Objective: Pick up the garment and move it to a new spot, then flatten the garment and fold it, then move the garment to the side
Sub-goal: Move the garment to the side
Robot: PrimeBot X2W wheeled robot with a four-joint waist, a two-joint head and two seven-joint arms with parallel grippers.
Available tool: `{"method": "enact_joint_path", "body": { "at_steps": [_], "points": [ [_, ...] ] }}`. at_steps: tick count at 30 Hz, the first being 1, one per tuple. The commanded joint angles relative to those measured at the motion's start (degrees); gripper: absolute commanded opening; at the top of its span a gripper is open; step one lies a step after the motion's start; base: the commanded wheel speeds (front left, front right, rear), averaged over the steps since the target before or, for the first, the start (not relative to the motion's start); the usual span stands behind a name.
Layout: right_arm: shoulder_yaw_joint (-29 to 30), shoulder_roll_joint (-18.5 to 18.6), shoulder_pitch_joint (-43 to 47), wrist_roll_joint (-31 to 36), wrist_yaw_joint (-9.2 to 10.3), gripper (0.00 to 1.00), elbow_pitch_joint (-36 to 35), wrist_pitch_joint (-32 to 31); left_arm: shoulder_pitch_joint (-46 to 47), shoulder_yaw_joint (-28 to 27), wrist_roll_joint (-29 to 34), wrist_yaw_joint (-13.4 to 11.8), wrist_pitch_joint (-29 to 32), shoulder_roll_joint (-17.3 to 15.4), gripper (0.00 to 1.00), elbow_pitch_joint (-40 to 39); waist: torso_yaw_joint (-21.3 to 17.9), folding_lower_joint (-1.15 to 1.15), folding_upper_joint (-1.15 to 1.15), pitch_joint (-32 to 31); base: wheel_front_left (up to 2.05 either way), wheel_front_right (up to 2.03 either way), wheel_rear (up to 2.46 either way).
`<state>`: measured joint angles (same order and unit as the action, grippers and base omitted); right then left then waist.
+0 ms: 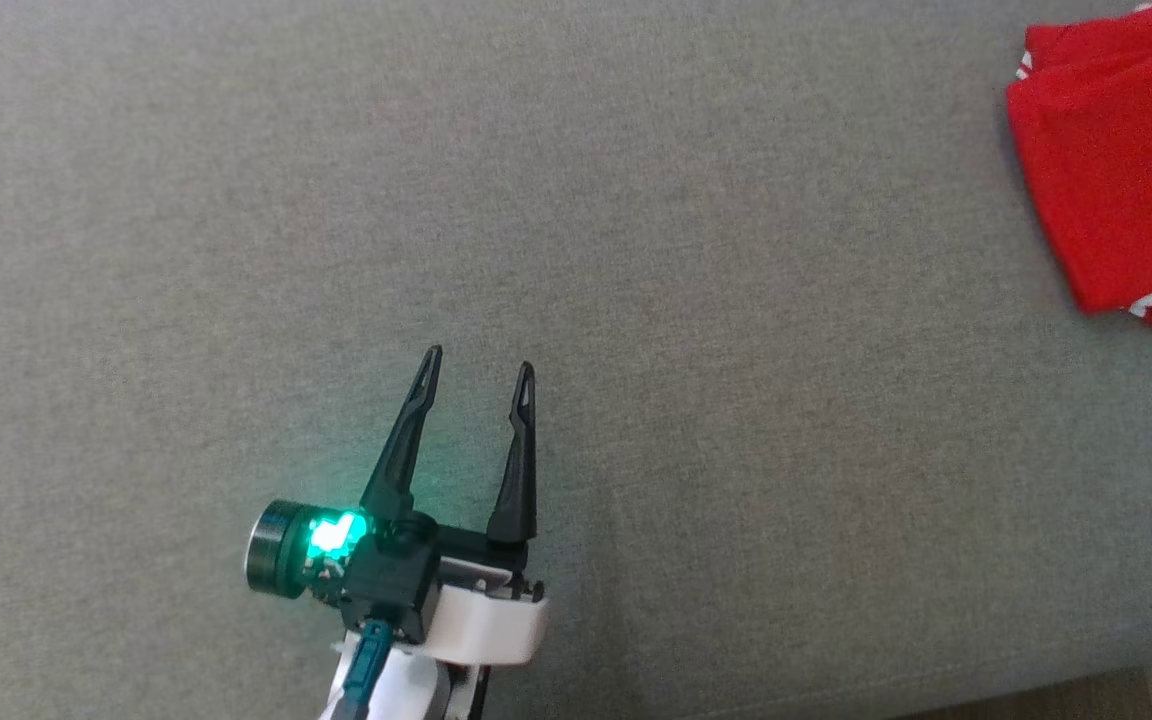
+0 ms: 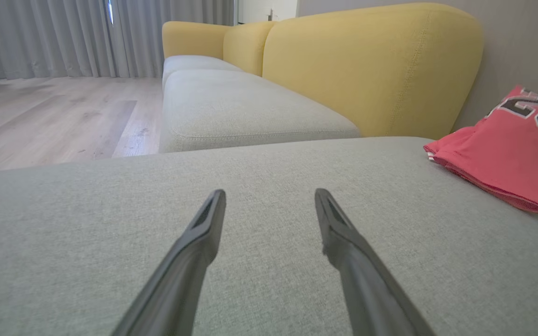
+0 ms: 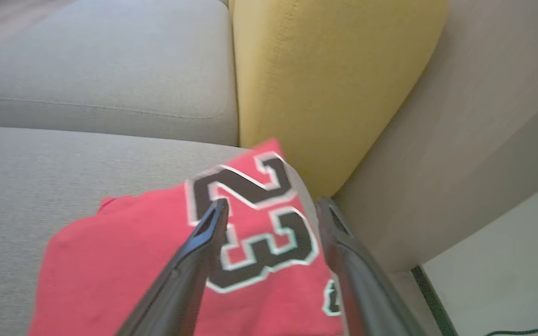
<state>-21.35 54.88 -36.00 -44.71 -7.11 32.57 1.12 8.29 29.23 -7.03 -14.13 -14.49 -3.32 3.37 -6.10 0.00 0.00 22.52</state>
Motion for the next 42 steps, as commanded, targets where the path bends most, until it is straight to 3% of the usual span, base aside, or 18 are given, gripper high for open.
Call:
{"method": "enact_joint_path", "body": {
  "at_steps": [1,12,20,23,29,32,42],
  "points": [
    [0.1,1.2,1.0,0.6,-0.37,1.0,-0.8,0.7,0.1,-1.6,-0.1,-0.2,-0.5,0.4,1.0,-1.5,0.4,0.0,0.0,-1.3,0.0,0.0,0.0],
    [-6.9,-21.2,12.9,2.4,-0.37,1.0,-2.1,3.3,-6.7,-4.7,-2.7,2.0,-0.5,0.4,1.0,0.6,3.8,0.0,0.0,-13.8,0.0,0.0,0.0],
    [-9.2,-32.8,21.8,5.2,-0.37,1.0,-0.6,12.2,-12.1,-8.0,-4.2,4.6,-0.5,0.4,1.0,2.2,8.5,0.0,0.0,-22.5,0.0,0.0,0.0],
    [-5.0,-35.6,24.7,9.3,-0.37,1.0,-1.9,13.8,-13.9,-9.5,-4.2,5.1,-0.5,0.4,1.0,1.5,9.8,0.0,0.0,-24.4,0.0,0.0,0.0],
    [12.5,-43.5,36.5,25.6,-0.37,1.0,-20.1,13.9,-17.0,-11.8,-3.4,6.1,-0.5,0.4,1.0,-0.9,11.2,0.0,0.0,-26.7,0.0,0.0,0.0],
    [16.9,-47.3,43.0,30.5,-0.37,1.0,-26.6,13.9,-18.4,-12.7,-2.9,6.8,-0.5,0.4,1.0,-1.6,11.6,0.0,0.0,-27.7,0.0,0.0,0.0],
    [18.1,-49.8,50.5,33.8,-0.37,1.0,-29.1,13.9,-21.0,-14.7,-2.5,7.0,-0.5,0.4,1.0,-2.2,11.1,0.0,0.0,-29.3,0.0,0.0,0.0]
  ]
}}
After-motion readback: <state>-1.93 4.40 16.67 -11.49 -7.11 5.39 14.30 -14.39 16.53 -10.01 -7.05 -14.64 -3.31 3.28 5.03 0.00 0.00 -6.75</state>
